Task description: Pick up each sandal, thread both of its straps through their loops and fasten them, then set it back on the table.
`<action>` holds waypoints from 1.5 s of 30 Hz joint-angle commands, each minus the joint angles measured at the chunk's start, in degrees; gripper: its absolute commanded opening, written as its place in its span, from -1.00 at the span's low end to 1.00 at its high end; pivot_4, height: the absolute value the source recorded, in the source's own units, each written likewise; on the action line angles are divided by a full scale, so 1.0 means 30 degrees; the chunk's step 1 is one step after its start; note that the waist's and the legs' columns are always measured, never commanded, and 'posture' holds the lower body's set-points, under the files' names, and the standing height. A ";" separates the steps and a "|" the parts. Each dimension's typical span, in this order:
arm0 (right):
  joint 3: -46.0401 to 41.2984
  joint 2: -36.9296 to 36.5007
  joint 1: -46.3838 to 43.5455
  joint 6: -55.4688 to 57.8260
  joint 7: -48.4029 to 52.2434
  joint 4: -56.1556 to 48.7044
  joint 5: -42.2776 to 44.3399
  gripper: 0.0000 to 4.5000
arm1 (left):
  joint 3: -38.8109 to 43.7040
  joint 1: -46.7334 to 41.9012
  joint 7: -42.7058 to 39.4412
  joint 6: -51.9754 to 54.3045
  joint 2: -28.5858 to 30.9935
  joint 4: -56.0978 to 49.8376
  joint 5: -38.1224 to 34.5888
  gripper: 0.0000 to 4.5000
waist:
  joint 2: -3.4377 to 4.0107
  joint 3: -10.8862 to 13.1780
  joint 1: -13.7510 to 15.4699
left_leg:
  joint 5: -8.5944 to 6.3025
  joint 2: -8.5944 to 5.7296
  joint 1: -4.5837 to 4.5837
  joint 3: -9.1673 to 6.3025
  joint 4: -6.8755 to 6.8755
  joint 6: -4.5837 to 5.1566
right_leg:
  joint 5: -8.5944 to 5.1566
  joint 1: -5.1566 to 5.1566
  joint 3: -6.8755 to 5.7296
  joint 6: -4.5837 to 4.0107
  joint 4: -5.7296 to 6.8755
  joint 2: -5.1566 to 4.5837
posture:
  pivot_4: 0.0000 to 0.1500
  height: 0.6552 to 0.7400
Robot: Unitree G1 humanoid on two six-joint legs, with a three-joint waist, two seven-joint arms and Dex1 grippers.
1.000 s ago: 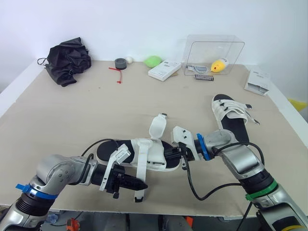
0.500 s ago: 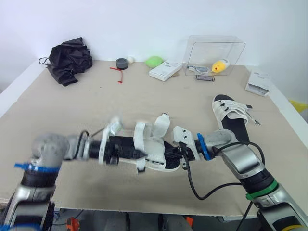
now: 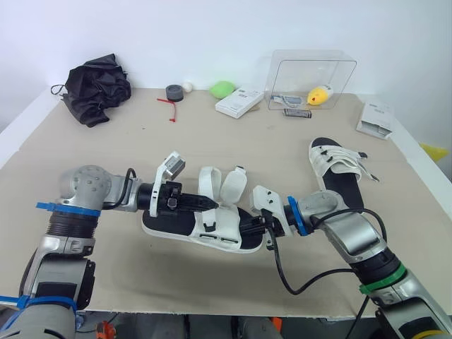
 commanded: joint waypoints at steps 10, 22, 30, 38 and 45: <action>0.1227 -0.0281 0.0993 0.0859 0.0092 0.0264 -0.0395 -1.00 | -0.1897 -0.0250 -0.3780 -0.0804 0.1248 -0.1615 0.1443 -0.99 | 0.0000 0.0000 -0.0002 | -0.0010 -0.0001 -0.0004 0.0001 -0.0017 -0.0012 | -0.0022 -0.0013 0.0002 -0.0015 0.0000 0.0023 | 1.00 1.00; 0.1234 -0.0252 0.1063 0.0984 0.0051 0.0086 -0.0320 -1.00 | -0.3405 0.0512 -0.5003 -0.5410 0.0966 -0.2210 0.4867 -0.99 | 0.0001 0.0000 0.0006 | -0.0014 0.0003 -0.0003 0.0005 -0.0019 -0.0006 | -0.0029 -0.0012 0.0001 -0.0018 0.0000 0.0022 | 1.00 1.00; 0.1211 -0.0308 0.1142 0.1128 0.0045 -0.0025 -0.0264 -1.00 | -0.3618 0.1209 -0.7160 -0.6435 0.1580 -0.4650 0.4707 -0.99 | 0.0001 0.0000 0.0003 | -0.0018 0.0008 -0.0006 0.0009 -0.0019 -0.0001 | -0.0033 -0.0013 0.0005 -0.0015 0.0000 0.0024 | 1.00 1.00; 0.1242 -0.0219 0.1032 0.1092 0.0090 0.0138 -0.0254 -1.00 | -0.5158 0.1709 -0.9418 -0.8867 0.3220 -0.5168 0.6720 -0.99 | 0.0003 -0.0001 0.0005 | -0.0046 0.0012 -0.0001 0.0011 -0.0024 0.0016 | -0.0069 -0.0013 -0.0001 -0.0042 -0.0001 0.0036 | 1.00 1.00; 0.1245 -0.0171 0.1029 0.1108 0.0035 0.0100 -0.0205 -1.00 | -0.5537 0.1993 -0.9554 -1.0272 0.2723 -0.5036 0.7781 -0.99 | 0.0004 0.0000 0.0002 | -0.0050 0.0028 0.0000 0.0009 -0.0024 0.0024 | -0.0076 -0.0015 -0.0004 -0.0048 0.0000 0.0064 | 1.00 1.00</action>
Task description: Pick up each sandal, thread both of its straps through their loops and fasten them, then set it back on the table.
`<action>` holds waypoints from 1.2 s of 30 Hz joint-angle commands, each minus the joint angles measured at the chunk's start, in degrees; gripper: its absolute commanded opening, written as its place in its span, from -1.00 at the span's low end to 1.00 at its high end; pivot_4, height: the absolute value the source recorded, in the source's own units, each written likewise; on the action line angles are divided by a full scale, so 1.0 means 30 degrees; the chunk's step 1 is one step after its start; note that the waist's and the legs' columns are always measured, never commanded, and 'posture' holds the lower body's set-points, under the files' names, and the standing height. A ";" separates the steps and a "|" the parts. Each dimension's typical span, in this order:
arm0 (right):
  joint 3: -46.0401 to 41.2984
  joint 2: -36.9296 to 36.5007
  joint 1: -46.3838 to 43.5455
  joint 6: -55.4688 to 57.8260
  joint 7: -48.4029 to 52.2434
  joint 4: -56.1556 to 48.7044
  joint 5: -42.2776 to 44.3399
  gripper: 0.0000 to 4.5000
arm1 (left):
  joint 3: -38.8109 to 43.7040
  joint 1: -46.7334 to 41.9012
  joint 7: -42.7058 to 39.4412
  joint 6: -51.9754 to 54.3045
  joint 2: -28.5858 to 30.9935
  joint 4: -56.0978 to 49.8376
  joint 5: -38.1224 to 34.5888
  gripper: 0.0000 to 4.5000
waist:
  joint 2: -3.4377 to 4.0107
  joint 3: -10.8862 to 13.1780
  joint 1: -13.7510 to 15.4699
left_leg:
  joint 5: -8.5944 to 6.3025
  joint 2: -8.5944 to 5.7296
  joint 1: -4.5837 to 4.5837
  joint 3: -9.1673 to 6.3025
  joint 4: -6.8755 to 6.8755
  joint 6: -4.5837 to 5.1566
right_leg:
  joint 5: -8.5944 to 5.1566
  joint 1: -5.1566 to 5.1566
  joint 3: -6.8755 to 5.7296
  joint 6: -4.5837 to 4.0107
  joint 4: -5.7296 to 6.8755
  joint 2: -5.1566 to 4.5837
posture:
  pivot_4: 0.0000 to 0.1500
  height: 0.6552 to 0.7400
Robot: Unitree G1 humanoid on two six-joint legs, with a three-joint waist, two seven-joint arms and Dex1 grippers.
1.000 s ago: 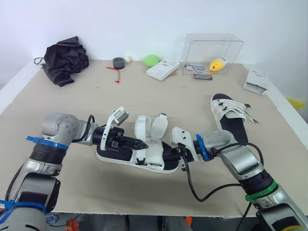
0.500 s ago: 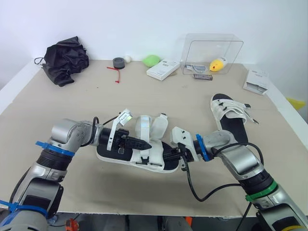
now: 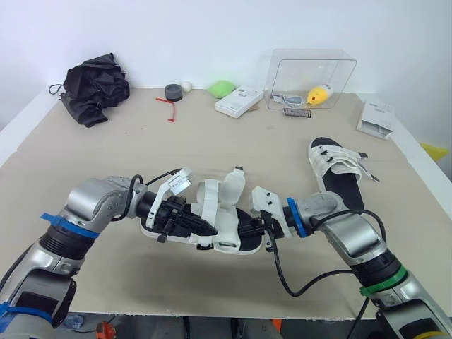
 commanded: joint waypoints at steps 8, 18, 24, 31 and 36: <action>0.1202 -0.0223 0.0895 0.0744 0.0095 0.0542 -0.0327 -1.00 | 0.0200 0.1513 -0.0310 -0.3431 -0.0262 -0.1511 0.1393 -0.99 | 0.0001 0.0000 0.0044 | -0.0002 0.0006 0.0008 0.0002 0.0017 0.0006 | 0.0010 0.0017 0.0002 -0.0010 0.0001 -0.0010 | 1.00 1.00; 0.1318 -0.0079 0.0672 0.0660 0.0122 0.0697 -0.0292 -1.00 | 0.0604 0.2094 0.0228 -0.4703 0.0061 -0.1817 0.2344 -0.61 | 0.0004 -0.0001 0.0007 | -0.0023 0.0024 0.0007 -0.0005 0.0008 0.0041 | -0.0010 0.0004 -0.0001 -0.0037 0.0008 0.0018 | 1.00 1.00; 0.1357 -0.0089 0.0651 0.0636 0.0136 0.0729 -0.0267 -1.00 | 0.2578 0.1201 0.0874 0.0112 -0.0602 -0.2236 -0.1398 0.44 | 0.0005 -0.0001 0.0014 | -0.0011 0.0025 0.0014 -0.0012 0.0056 0.0032 | -0.0050 0.0031 -0.0012 0.0104 0.0013 0.0016 | 1.00 1.00; 0.1385 -0.0087 0.0667 0.0618 0.0160 0.0738 -0.0261 -1.00 | 0.3899 0.0832 0.0155 0.2773 0.1303 -0.3013 -0.3622 0.44 | 0.0005 0.0000 -0.0020 | -0.0018 0.0027 0.0011 -0.0018 0.0036 0.0038 | -0.0061 0.0020 -0.0006 0.0092 0.0018 0.0020 | 1.00 1.00; 0.1392 -0.0143 0.0712 0.0547 0.0217 0.0764 -0.0276 -1.00 | 0.3346 0.1287 -0.3879 0.2111 0.5473 -0.2723 -0.3268 0.44 | 0.0010 0.0004 -0.0046 | -0.0018 0.0027 0.0007 -0.0020 0.0023 0.0035 | -0.0060 0.0001 -0.0012 0.0061 0.0022 0.0023 | 1.00 1.00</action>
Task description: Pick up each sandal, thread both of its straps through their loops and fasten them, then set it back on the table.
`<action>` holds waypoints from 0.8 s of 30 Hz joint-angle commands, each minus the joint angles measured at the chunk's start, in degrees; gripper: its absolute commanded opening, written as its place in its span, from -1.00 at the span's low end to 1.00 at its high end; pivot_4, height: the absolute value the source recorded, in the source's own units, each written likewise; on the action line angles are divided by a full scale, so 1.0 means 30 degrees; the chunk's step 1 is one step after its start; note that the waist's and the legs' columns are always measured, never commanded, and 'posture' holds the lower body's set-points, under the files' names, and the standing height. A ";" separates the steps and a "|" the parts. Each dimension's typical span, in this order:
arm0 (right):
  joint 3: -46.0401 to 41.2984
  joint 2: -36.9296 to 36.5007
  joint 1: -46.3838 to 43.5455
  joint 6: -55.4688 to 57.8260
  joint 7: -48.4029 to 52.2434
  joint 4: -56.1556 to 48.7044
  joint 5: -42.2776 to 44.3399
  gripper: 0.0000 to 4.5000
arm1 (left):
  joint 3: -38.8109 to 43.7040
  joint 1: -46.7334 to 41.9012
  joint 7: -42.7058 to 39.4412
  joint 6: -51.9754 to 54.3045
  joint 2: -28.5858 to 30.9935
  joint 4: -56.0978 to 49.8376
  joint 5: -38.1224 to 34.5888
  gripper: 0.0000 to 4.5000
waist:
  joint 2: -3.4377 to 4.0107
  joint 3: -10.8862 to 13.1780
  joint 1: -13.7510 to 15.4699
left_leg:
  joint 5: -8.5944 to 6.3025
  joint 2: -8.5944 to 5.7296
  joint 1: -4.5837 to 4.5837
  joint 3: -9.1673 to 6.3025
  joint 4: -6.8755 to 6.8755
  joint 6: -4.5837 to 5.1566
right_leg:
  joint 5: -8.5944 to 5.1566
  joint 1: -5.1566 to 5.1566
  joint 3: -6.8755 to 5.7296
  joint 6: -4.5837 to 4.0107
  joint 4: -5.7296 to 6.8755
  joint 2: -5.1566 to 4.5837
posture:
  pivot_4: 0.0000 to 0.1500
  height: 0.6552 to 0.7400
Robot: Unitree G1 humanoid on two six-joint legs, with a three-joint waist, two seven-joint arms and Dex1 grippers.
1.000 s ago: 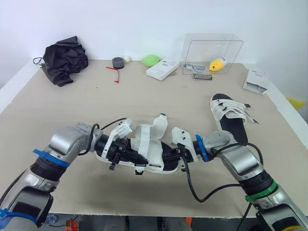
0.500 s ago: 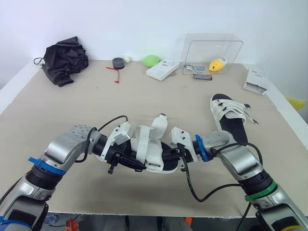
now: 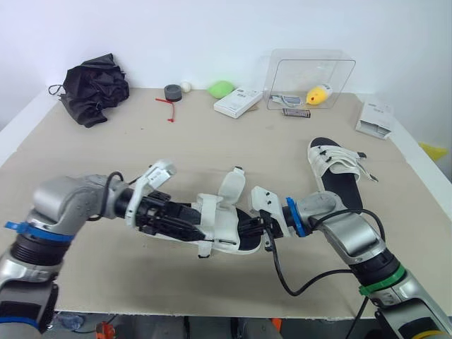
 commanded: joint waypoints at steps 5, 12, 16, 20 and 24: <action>0.1302 -0.0223 0.0850 0.0409 0.0417 0.0644 -0.0399 -1.00 | -0.0534 0.2166 -0.3729 -0.1672 0.4546 -0.1472 -0.0369 0.44 | 0.0004 0.0000 0.0007 | -0.0002 0.0013 0.0007 0.0015 -0.0020 0.0000 | -0.0020 0.0001 0.0002 -0.0031 0.0000 -0.0040 | 1.00 1.00; 0.1363 -0.0111 0.0775 0.0405 0.0420 0.0667 -0.0411 -1.00 | -0.0374 0.7076 -0.0054 -0.8866 0.1401 -0.2689 0.4378 0.44 | 0.0016 -0.0017 0.0065 | -0.0002 0.0022 0.0014 0.0031 -0.0025 0.0002 | -0.0005 0.0001 0.0009 -0.0072 0.0001 -0.0059 | 1.00 1.00; 0.1375 -0.0138 0.0856 0.0483 0.0389 0.0522 -0.0385 -1.00 | -0.0376 0.8125 0.1582 -0.9902 -0.0250 -0.2448 0.5336 0.44 | 0.0015 -0.0019 0.0082 | -0.0002 0.0026 0.0014 0.0025 -0.0019 0.0002 | -0.0004 0.0004 0.0002 -0.0073 0.0005 -0.0056 | 1.00 1.00; 0.1358 -0.0277 0.0978 0.0541 0.0415 0.0350 -0.0376 -1.00 | -0.0459 0.8596 0.2395 -1.1180 -0.1353 -0.2253 0.6138 0.44 | 0.0016 -0.0020 0.0073 | -0.0003 0.0023 0.0017 0.0031 -0.0022 0.0004 | -0.0003 0.0005 0.0009 -0.0074 0.0006 -0.0058 | 1.00 1.00; 0.1330 -0.0363 0.0969 0.0588 0.0459 0.0277 -0.0361 -1.00 | -0.0487 0.8235 0.2252 -1.0032 -0.1695 -0.2460 0.5299 0.44 | 0.0019 -0.0021 0.0076 | -0.0007 0.0020 0.0015 0.0023 -0.0022 0.0009 | 0.0000 0.0006 0.0003 -0.0079 0.0006 -0.0057 | 1.00 1.00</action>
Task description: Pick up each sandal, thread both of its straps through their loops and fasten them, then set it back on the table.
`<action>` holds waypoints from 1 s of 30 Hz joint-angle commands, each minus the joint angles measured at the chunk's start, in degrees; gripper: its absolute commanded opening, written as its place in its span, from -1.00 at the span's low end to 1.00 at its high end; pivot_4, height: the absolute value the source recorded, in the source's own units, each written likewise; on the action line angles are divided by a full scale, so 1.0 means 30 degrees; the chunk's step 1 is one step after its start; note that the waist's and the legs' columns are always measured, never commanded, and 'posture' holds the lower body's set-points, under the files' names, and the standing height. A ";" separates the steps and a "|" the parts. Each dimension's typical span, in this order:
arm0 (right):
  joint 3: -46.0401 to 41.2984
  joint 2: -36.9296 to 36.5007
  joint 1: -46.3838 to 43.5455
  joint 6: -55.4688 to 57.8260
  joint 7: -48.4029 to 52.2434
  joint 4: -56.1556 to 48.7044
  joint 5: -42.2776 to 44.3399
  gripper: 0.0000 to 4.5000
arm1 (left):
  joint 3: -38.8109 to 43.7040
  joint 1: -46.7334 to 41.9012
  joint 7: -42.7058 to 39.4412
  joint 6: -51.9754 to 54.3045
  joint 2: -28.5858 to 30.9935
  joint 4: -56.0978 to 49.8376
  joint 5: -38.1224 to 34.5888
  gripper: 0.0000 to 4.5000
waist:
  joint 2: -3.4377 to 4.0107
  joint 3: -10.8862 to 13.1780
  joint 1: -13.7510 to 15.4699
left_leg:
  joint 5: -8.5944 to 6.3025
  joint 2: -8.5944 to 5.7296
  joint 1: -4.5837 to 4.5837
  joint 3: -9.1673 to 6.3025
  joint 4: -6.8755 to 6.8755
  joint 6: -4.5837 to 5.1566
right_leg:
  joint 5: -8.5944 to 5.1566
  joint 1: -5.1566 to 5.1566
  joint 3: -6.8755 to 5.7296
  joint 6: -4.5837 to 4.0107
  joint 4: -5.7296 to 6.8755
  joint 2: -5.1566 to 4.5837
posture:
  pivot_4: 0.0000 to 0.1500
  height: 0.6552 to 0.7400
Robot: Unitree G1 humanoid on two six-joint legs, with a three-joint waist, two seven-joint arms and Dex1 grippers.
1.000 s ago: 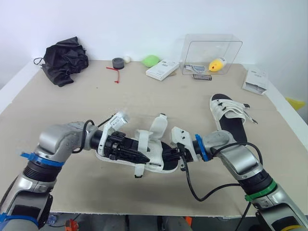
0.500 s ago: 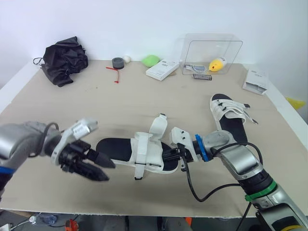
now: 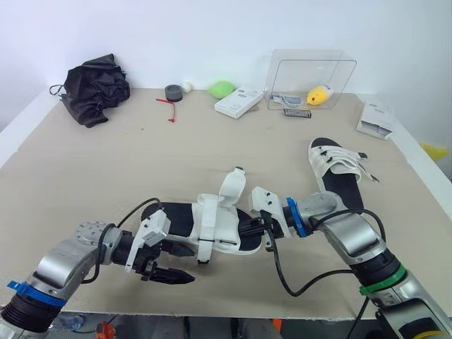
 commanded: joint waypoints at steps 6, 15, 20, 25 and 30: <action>0.1376 -0.0249 0.0829 0.0681 0.0293 0.0444 -0.0347 -1.00 | -0.0165 -0.1648 0.0788 0.2063 -0.1499 -0.0140 -0.1070 0.44 | -0.0002 -0.0001 0.0008 | 0.0000 -0.0010 0.0002 0.0001 0.0012 0.0000 | -0.0004 0.0017 0.0000 0.0025 0.0000 -0.0006 | 1.00 1.00; 0.1230 -0.0343 0.0957 0.0902 0.0179 0.0180 -0.0241 -1.00 | -0.0722 -0.2089 0.0792 0.4187 -0.1945 -0.0645 -0.1840 -0.14 | -0.0002 -0.0002 0.0002 | -0.0002 -0.0012 0.0002 -0.0016 0.0012 0.0003 | -0.0003 0.0022 -0.0006 0.0026 0.0000 -0.0001 | 1.00 1.00; 0.1177 -0.0395 0.1021 0.0940 0.0155 0.0123 -0.0229 -1.00 | -0.0352 -0.1980 -0.0391 0.5653 -0.0630 -0.1504 -0.3302 -0.98 | -0.0001 0.0001 -0.0007 | -0.0007 -0.0014 0.0001 -0.0017 0.0007 0.0007 | -0.0004 0.0021 -0.0004 0.0018 0.0000 -0.0004 | 1.00 1.00; 0.1269 -0.0190 0.0836 0.0860 0.0132 0.0370 -0.0267 -1.00 | -0.0006 -0.2040 -0.1686 0.7640 0.1351 -0.2881 -0.5395 -0.98 | -0.0004 0.0003 -0.0023 | -0.0016 -0.0010 -0.0005 -0.0016 0.0004 0.0010 | -0.0011 0.0011 -0.0003 0.0013 -0.0001 -0.0002 | 1.00 1.00; 0.1343 -0.0035 0.0655 0.0697 0.0176 0.0668 -0.0309 -1.00 | 0.0685 -0.2814 -0.2533 1.0024 0.3202 -0.4133 -0.8223 -0.98 | -0.0001 0.0003 -0.0022 | -0.0015 -0.0008 0.0007 -0.0013 0.0006 0.0009 | -0.0018 0.0017 -0.0002 0.0020 0.0000 0.0001 | 1.00 1.00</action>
